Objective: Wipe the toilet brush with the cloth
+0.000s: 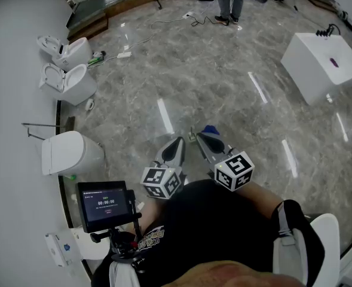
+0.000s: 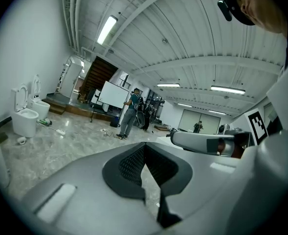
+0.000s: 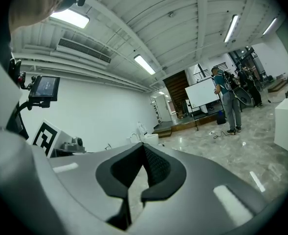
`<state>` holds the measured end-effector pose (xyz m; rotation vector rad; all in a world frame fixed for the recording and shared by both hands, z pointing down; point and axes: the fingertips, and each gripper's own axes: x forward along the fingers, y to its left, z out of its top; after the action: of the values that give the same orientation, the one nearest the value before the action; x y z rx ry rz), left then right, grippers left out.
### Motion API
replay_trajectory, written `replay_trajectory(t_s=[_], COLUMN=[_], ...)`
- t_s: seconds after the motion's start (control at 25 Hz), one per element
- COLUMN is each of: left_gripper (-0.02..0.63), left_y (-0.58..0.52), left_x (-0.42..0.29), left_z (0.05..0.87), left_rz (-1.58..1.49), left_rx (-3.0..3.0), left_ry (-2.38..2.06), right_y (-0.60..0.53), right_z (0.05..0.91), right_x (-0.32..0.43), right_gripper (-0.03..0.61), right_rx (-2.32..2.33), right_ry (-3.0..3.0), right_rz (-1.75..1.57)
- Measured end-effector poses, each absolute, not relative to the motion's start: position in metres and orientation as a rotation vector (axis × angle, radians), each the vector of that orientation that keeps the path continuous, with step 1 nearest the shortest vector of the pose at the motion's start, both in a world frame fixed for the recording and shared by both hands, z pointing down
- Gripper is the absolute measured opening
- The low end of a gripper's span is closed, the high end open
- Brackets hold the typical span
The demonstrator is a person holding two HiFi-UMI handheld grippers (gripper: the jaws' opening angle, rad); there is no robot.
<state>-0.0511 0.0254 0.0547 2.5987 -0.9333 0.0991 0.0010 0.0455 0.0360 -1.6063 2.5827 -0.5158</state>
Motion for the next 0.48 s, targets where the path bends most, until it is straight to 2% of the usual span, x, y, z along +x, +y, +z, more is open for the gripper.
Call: replay_trajectory(t_s=[0.48], left_gripper=[0.011], left_y=[0.0188], left_x=[-0.0551], left_z=[0.0576], left_rz=[0.092], left_rx=[2.574], left_ry=[-0.91], right_y=[0.0399], right_z=[0.0376], right_x=[-0.003], right_gripper=[0.002], right_rx=[-1.628], right_ry=[2.577], right_rz=[-0.548])
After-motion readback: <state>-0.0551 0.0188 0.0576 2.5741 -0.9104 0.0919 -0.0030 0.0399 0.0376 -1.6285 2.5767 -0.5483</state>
